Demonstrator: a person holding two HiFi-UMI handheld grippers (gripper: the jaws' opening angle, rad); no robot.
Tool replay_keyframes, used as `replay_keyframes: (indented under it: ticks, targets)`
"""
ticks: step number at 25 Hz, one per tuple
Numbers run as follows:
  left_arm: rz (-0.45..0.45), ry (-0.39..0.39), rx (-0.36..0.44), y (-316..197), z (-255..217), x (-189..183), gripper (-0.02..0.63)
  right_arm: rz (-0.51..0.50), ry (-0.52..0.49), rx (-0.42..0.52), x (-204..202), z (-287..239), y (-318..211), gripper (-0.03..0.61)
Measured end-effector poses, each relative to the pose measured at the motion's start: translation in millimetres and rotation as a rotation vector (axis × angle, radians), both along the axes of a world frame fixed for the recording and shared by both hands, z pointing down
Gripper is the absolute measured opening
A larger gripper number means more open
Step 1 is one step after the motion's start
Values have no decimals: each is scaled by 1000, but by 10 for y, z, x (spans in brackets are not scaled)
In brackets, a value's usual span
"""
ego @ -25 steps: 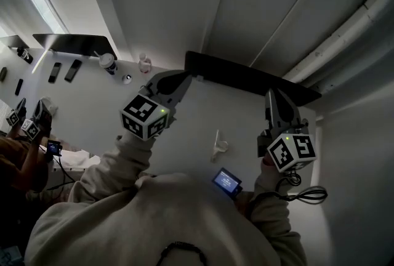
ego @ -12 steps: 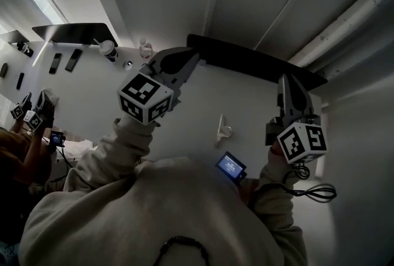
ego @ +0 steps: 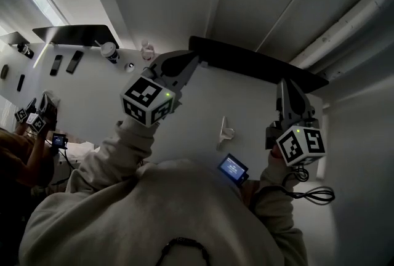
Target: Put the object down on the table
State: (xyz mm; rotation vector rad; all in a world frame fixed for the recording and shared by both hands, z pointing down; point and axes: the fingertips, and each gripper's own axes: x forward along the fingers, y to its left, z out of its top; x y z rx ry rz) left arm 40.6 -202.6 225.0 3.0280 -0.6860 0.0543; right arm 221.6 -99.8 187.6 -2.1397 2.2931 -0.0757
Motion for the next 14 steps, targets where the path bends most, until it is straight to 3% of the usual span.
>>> replay_keyframes:
  ticks: [14]
  targets:
    - [-5, 24, -24, -38, 115, -51, 3, -15, 18, -17, -101, 83, -33, 18]
